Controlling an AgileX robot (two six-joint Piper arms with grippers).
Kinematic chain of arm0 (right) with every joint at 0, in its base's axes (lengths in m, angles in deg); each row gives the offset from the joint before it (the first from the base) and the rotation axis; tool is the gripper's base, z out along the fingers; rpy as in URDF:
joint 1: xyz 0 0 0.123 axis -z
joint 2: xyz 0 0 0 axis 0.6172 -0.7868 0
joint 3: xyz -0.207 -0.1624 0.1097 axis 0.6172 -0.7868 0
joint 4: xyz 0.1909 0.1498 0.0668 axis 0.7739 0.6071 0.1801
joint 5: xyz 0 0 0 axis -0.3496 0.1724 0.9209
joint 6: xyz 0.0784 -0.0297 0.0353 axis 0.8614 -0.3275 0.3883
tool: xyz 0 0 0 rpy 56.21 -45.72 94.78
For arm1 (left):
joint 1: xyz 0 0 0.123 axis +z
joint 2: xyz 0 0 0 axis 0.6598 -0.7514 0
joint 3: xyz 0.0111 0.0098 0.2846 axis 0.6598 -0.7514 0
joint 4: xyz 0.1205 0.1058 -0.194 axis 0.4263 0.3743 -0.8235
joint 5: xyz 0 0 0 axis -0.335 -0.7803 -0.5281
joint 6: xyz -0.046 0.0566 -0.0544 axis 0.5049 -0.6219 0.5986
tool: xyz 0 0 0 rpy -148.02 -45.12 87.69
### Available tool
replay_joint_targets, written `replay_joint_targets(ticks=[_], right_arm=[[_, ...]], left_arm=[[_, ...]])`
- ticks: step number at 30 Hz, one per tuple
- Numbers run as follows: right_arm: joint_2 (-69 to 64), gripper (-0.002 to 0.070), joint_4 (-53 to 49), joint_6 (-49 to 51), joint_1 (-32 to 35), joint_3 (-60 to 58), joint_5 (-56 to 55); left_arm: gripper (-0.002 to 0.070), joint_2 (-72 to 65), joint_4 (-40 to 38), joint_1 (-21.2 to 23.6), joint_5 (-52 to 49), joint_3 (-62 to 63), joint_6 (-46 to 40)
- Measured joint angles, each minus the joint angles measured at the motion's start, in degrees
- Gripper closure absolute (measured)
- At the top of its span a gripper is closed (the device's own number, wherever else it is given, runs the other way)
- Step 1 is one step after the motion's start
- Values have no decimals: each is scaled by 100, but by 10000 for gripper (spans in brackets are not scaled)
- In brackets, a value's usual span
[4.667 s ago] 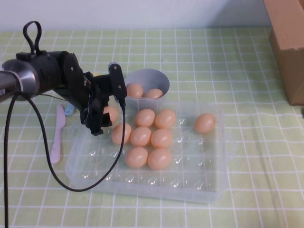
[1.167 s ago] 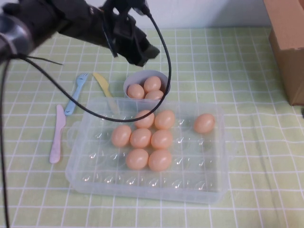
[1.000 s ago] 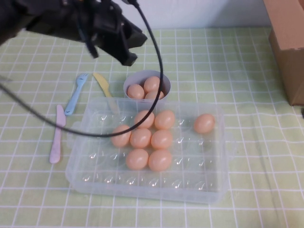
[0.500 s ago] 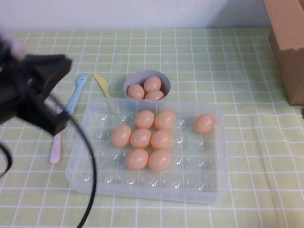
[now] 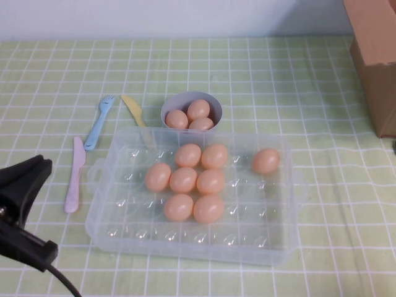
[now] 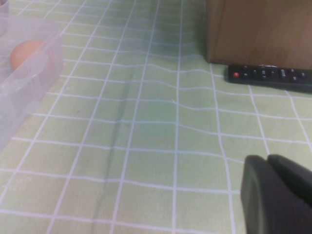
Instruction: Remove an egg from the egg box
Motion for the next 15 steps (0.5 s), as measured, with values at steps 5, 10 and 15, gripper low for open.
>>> replay_joint_targets(ticks=[5, 10, 15], right_arm=[[0, 694, 0, 0, 0, 0, 0], [0, 694, 0, 0, 0, 0, 0], [0, 694, 38, 0, 0, 0, 0]], left_arm=[[678, 0, -12, 0, 363, -231, 14], [678, 47, -34, -12, 715, -518, 52], [678, 565, 1293, 94, 1068, -967, 1500]])
